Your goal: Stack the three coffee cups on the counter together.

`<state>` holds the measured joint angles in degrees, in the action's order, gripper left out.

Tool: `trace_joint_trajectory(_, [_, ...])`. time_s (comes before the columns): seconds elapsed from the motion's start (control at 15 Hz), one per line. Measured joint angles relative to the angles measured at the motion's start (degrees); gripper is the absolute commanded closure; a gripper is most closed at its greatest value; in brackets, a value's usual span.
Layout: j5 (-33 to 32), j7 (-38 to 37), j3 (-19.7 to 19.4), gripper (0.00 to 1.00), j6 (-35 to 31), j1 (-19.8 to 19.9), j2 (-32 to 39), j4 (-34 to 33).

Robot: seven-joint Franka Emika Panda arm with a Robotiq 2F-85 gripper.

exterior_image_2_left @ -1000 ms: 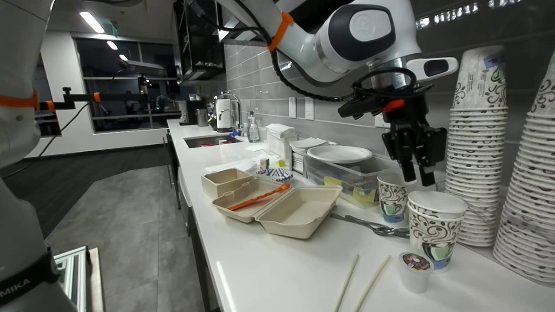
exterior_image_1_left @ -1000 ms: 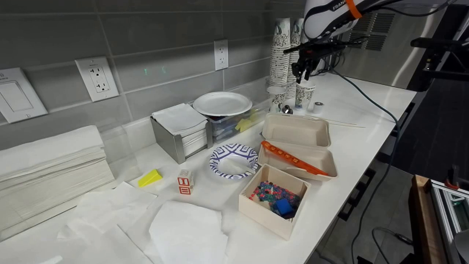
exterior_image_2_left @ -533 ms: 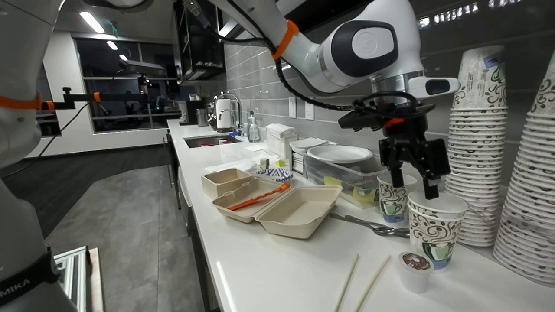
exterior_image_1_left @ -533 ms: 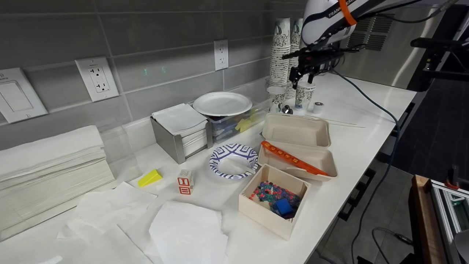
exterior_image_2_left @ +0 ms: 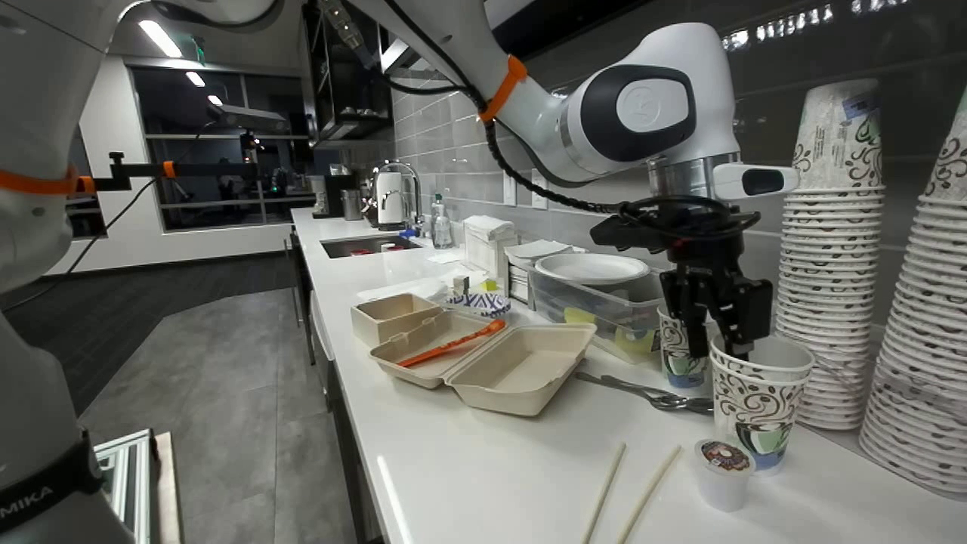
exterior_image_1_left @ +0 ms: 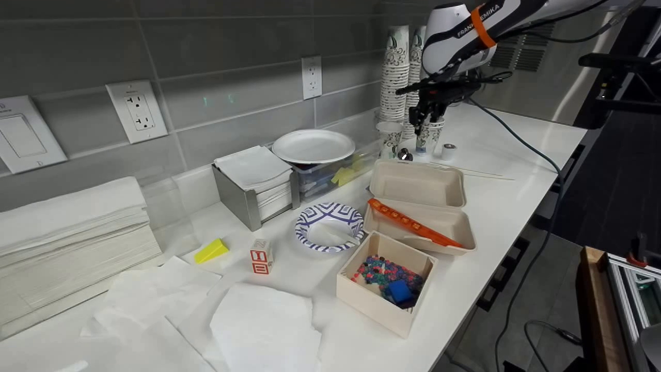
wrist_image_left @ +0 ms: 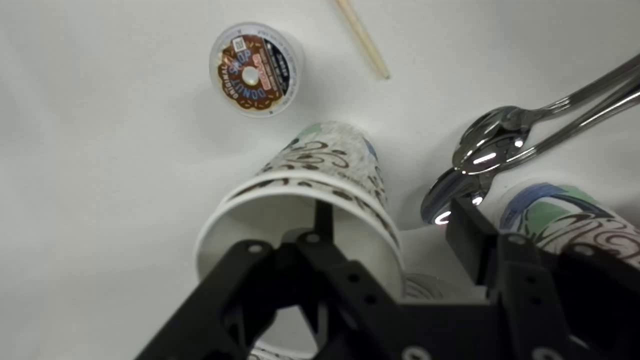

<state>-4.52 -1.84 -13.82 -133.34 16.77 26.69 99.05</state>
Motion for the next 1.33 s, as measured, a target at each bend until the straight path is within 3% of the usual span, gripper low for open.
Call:
trace_joint_trajectory(0.07, [0.00,0.06,0.00,0.59,-0.26,0.00,0.25,0.00])
trace_joint_trajectory(0.13, [0.00,0.18,0.00,0.73,-0.39,0.00,0.45,-0.01])
trace_joint_trajectory(0.33, [0.00,0.71,0.00,0.98,-0.42,0.04,0.83,-0.04])
trace_joint_trajectory(0.93, [-0.23,2.02,-0.23,0.99,-0.42,0.20,0.35,-0.68])
trace_joint_trajectory(1.33, [-0.22,7.13,0.60,0.99,2.83,0.14,-5.01,-0.96])
